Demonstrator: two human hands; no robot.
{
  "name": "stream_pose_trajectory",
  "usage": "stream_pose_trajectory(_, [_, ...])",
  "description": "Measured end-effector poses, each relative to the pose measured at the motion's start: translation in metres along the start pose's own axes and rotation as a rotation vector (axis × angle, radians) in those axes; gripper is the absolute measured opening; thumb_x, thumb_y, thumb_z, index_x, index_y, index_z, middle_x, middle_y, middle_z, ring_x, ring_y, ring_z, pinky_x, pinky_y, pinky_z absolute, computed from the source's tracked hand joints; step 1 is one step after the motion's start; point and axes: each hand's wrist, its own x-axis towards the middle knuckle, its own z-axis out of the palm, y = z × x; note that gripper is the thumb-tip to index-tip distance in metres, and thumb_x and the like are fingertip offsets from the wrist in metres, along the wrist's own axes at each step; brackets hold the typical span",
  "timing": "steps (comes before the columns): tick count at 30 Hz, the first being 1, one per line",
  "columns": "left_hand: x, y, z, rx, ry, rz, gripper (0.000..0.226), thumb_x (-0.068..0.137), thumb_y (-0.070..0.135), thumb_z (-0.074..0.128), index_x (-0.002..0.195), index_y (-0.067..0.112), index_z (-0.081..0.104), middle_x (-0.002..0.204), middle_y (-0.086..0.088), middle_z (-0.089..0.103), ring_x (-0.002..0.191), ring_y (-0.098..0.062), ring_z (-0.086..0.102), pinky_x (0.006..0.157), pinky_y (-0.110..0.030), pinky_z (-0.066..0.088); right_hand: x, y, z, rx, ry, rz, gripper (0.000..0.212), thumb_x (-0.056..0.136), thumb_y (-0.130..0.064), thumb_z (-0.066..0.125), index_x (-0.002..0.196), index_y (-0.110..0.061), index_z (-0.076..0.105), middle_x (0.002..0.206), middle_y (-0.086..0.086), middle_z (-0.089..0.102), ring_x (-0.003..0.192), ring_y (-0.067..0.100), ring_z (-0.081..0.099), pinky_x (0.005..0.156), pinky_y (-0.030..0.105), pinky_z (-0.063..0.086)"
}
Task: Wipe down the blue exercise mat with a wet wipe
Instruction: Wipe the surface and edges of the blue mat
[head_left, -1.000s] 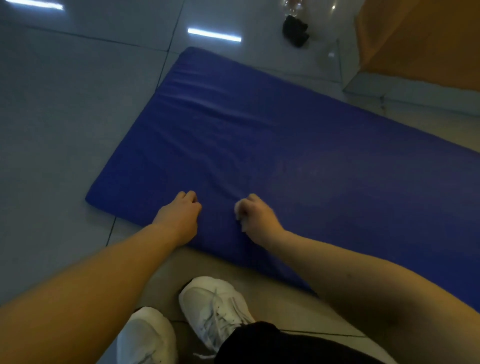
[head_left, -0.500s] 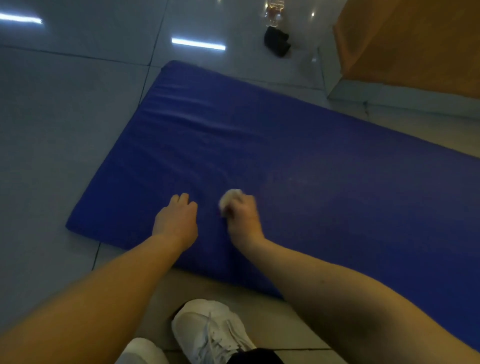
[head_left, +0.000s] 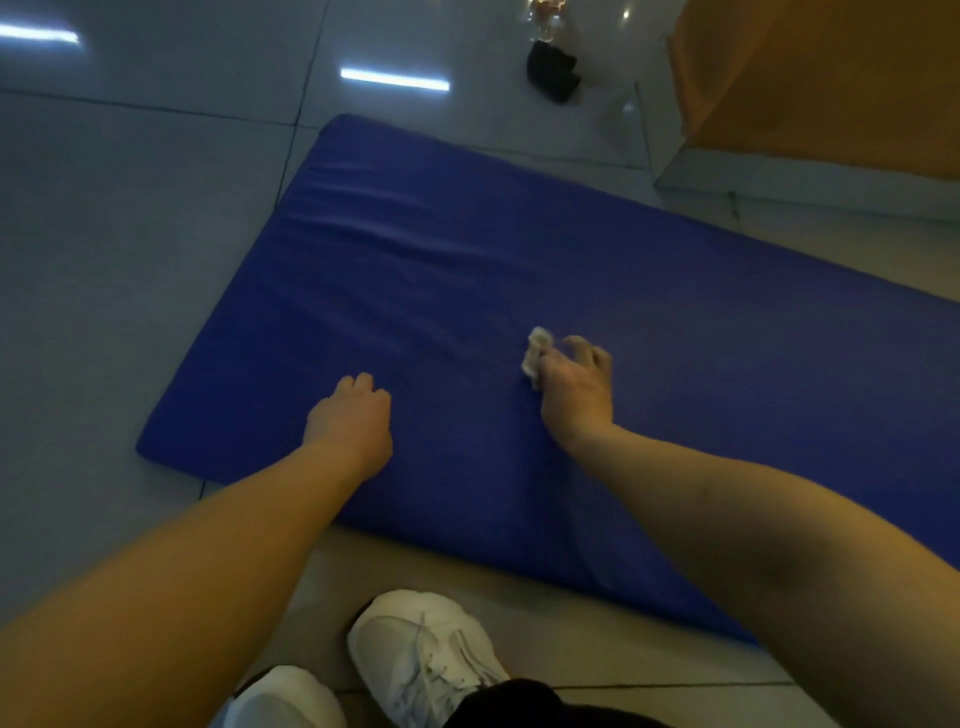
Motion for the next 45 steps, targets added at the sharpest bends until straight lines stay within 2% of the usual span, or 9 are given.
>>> stream_pose_trajectory(5, [-0.004, 0.01, -0.011, 0.028, -0.052, -0.012, 0.031, 0.099, 0.023, 0.047, 0.128, 0.016, 0.053, 0.13, -0.002, 0.045, 0.119, -0.022, 0.044, 0.091, -0.037, 0.05, -0.01, -0.06, -0.014, 0.481, 0.02, 0.302, 0.022, 0.094, -0.017, 0.042, 0.08, -0.003, 0.054, 0.071, 0.005, 0.054, 0.068, 0.023, 0.048, 0.064, 0.033, 0.04])
stream_pose_trajectory(10, [-0.013, 0.025, -0.022, -0.338, -0.036, -0.069, 0.047, 0.101, 0.026, 0.049, 0.147, 0.017, 0.042, 0.146, -0.005, 0.042, 0.126, -0.025, 0.047, 0.095, -0.042, 0.051, -0.038, -0.11, -0.008, 0.746, -0.225, 0.145, 0.018, 0.1, -0.024, 0.051, 0.083, -0.027, 0.056, 0.095, -0.004, 0.067, 0.094, 0.016, 0.061, 0.08, 0.03, 0.05])
stream_pose_trajectory(14, [-0.018, 0.032, -0.034, -0.921, -0.063, -0.216, 0.068, 0.1, 0.035, 0.057, 0.157, 0.017, 0.026, 0.158, -0.009, 0.035, 0.137, -0.03, 0.045, 0.108, -0.045, 0.045, -0.023, -0.119, -0.05, 1.074, -0.353, 0.418, 0.011, 0.1, -0.019, 0.058, 0.1, -0.009, 0.063, 0.099, 0.012, 0.07, 0.084, 0.02, 0.064, 0.063, 0.026, 0.051])
stream_pose_trajectory(17, [-0.026, 0.033, -0.055, -1.254, -0.081, -0.288, 0.071, 0.092, 0.035, 0.068, 0.152, 0.015, 0.037, 0.149, -0.012, 0.045, 0.126, -0.031, 0.054, 0.102, -0.048, 0.051, -0.018, -0.116, -0.08, 1.235, -0.395, 0.447, 0.015, 0.098, -0.017, 0.062, 0.108, -0.005, 0.063, 0.101, 0.013, 0.07, 0.087, 0.022, 0.067, 0.064, 0.027, 0.055])
stream_pose_trajectory(28, [-0.062, 0.017, -0.175, -0.637, 0.061, -0.008, 0.03, 0.088, 0.036, 0.075, 0.103, 0.01, 0.073, 0.097, -0.01, 0.072, 0.092, -0.025, 0.069, 0.083, -0.041, 0.06, 0.016, -0.139, -0.18, 1.496, -0.542, 0.529, 0.026, 0.099, -0.014, 0.047, 0.108, 0.001, 0.067, 0.103, 0.019, 0.071, 0.095, 0.034, 0.069, 0.078, 0.043, 0.06])
stream_pose_trajectory(33, [-0.083, -0.006, -0.245, -0.528, 0.148, 0.022, 0.038, 0.092, 0.04, 0.069, 0.105, 0.005, 0.071, 0.098, -0.016, 0.072, 0.091, -0.029, 0.07, 0.086, -0.041, 0.059, 0.037, -0.162, -0.241, 1.556, -0.64, 0.324, 0.052, 0.072, -0.006, 0.06, 0.124, -0.002, 0.055, 0.106, 0.015, 0.064, 0.089, 0.024, 0.067, 0.066, 0.029, 0.056])
stream_pose_trajectory(36, [-0.087, -0.015, -0.26, -0.644, 0.212, 0.031, 0.036, 0.094, 0.039, 0.065, 0.102, 0.004, 0.071, 0.097, -0.017, 0.07, 0.086, -0.027, 0.069, 0.078, -0.038, 0.06, 0.055, -0.171, -0.262, 1.399, -0.516, 0.348, 0.026, 0.081, 0.007, 0.064, 0.103, -0.004, 0.06, 0.094, 0.014, 0.059, 0.08, 0.022, 0.062, 0.054, 0.026, 0.051])
stream_pose_trajectory(41, [-0.076, -0.025, -0.234, -0.955, 0.233, -0.017, 0.013, 0.092, 0.02, 0.068, 0.096, 0.008, 0.068, 0.095, -0.015, 0.063, 0.086, -0.025, 0.06, 0.091, -0.044, 0.057, 0.073, -0.179, -0.272, 1.136, -0.456, 0.46, 0.009, 0.092, -0.003, 0.064, 0.086, -0.006, 0.059, 0.083, 0.014, 0.058, 0.083, 0.025, 0.061, 0.08, 0.035, 0.055])
stream_pose_trajectory(45, [-0.065, -0.034, -0.196, -1.244, 0.14, -0.093, 0.011, 0.089, 0.02, 0.074, 0.092, 0.012, 0.067, 0.1, -0.013, 0.068, 0.089, -0.023, 0.064, 0.091, -0.042, 0.055, 0.074, -0.183, -0.261, 1.269, -0.511, 0.658, 0.047, 0.101, -0.045, 0.054, 0.117, -0.002, 0.061, 0.093, 0.011, 0.067, 0.083, 0.024, 0.067, 0.074, 0.033, 0.055])
